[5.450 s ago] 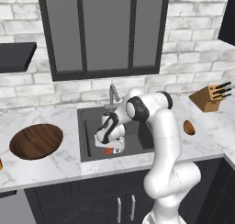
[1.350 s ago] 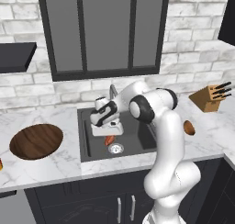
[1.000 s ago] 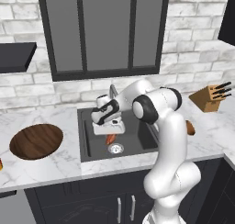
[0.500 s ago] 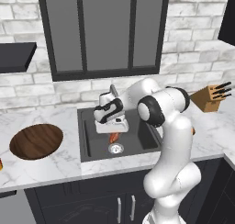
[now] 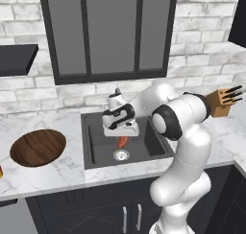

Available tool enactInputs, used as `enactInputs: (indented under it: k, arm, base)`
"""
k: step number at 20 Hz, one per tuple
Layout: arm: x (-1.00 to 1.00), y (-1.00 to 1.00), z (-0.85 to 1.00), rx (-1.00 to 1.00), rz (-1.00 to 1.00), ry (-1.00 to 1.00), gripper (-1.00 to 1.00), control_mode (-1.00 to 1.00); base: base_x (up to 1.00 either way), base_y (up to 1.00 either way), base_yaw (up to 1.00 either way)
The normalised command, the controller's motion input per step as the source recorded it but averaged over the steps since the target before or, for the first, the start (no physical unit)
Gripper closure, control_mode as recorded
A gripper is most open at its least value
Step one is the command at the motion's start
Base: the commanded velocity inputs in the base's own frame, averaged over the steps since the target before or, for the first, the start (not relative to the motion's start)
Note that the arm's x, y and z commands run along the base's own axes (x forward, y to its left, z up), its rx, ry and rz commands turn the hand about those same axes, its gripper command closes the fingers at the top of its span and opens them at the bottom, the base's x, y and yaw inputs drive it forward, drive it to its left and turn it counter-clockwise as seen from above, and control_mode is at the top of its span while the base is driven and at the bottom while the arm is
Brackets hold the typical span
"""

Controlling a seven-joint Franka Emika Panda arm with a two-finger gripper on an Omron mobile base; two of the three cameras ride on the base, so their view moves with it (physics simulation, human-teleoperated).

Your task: Remove the potato and sweet potato from the sink. Then move the bowl and cup from the counter to the sink for washing.

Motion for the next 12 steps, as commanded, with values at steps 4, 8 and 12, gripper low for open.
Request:
enactInputs:
  k: [4, 8, 12]
  arm:
    - [-0.22, -0.20, 0.24, 0.01, 0.01, -0.10, 1.00, -1.00]
    - [-0.19, -0.19, 0.24, 0.00, 0.03, -0.08, 1.00, -1.00]
    - [-0.17, -0.23, 0.22, 0.00, 0.03, -0.05, 1.00, -1.00]
  base:
    - [0.00, 0.00, 0.00]
    - [0.00, 0.00, 0.00]
    - [0.00, 0.00, 0.00]
